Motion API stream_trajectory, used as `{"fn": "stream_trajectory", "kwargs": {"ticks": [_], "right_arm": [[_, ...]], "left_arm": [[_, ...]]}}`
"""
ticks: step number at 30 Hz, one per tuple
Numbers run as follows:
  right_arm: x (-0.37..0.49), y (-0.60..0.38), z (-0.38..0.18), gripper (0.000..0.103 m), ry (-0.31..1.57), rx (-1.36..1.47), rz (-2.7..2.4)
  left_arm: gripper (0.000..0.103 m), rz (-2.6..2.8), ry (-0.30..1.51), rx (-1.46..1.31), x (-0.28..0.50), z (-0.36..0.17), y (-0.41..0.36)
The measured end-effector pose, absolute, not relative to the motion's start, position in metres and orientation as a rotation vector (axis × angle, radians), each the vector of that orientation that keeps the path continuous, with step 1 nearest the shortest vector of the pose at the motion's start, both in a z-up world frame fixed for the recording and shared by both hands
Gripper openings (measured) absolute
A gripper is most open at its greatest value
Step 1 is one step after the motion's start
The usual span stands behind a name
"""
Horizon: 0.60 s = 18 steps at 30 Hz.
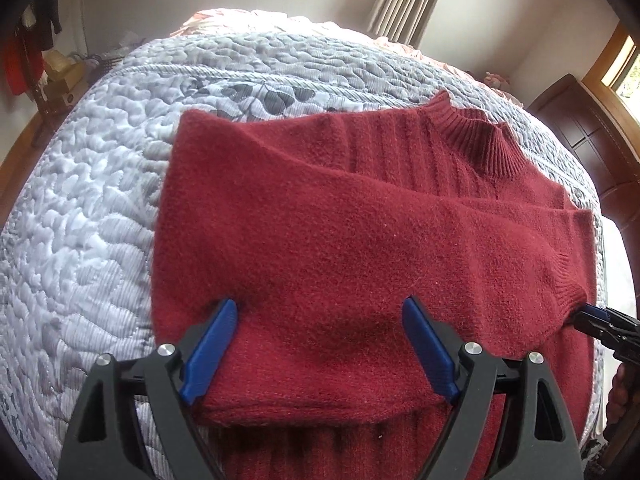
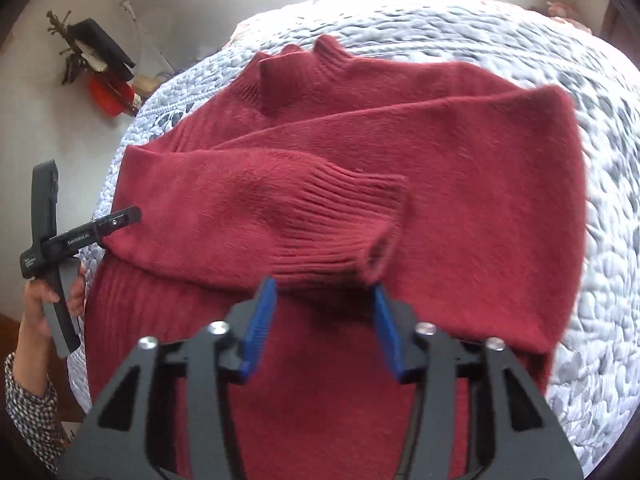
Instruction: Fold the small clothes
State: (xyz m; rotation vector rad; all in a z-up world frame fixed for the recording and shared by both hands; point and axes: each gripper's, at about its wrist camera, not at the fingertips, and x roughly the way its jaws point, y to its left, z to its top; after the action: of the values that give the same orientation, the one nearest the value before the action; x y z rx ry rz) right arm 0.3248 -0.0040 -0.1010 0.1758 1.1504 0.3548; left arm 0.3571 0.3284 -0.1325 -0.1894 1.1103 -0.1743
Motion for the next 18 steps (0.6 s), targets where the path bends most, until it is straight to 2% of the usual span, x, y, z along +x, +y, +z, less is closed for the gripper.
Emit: {"fn": "stream_trajectory", "kwargs": {"ticks": [2, 7, 11, 13, 15, 16, 17, 18], "right_arm": [[0.321, -0.020, -0.100, 0.062, 1.135, 0.218, 0.363], [0.334, -0.037, -0.097, 0.062, 1.121, 0.324, 0.395], [0.354, -0.028, -0.100, 0.060, 1.180, 0.317, 0.386], [0.360, -0.021, -0.106, 0.051, 1.217, 0.317, 0.398], [0.363, -0.012, -0.111, 0.028, 1.231, 0.309, 0.411], [0.364, -0.008, -0.112, 0.021, 1.228, 0.294, 0.404], [0.364, -0.006, -0.110, 0.010, 1.217, 0.277, 0.395], [0.363, -0.007, -0.107, 0.010, 1.203, 0.277, 0.397]], "left_arm": [[0.084, -0.168, 1.104, -0.204, 0.356, -0.129, 0.329], [0.084, -0.180, 1.057, -0.318, 0.348, -0.102, 0.340], [0.085, -0.187, 1.024, -0.299, 0.342, -0.083, 0.340], [0.085, -0.191, 1.017, -0.280, 0.340, -0.078, 0.339], [0.085, -0.195, 1.016, -0.274, 0.340, -0.075, 0.340], [0.085, -0.192, 1.014, -0.276, 0.340, -0.074, 0.342], [0.085, -0.185, 1.010, -0.274, 0.339, -0.074, 0.344], [0.085, -0.178, 1.006, -0.270, 0.339, -0.073, 0.345]]}}
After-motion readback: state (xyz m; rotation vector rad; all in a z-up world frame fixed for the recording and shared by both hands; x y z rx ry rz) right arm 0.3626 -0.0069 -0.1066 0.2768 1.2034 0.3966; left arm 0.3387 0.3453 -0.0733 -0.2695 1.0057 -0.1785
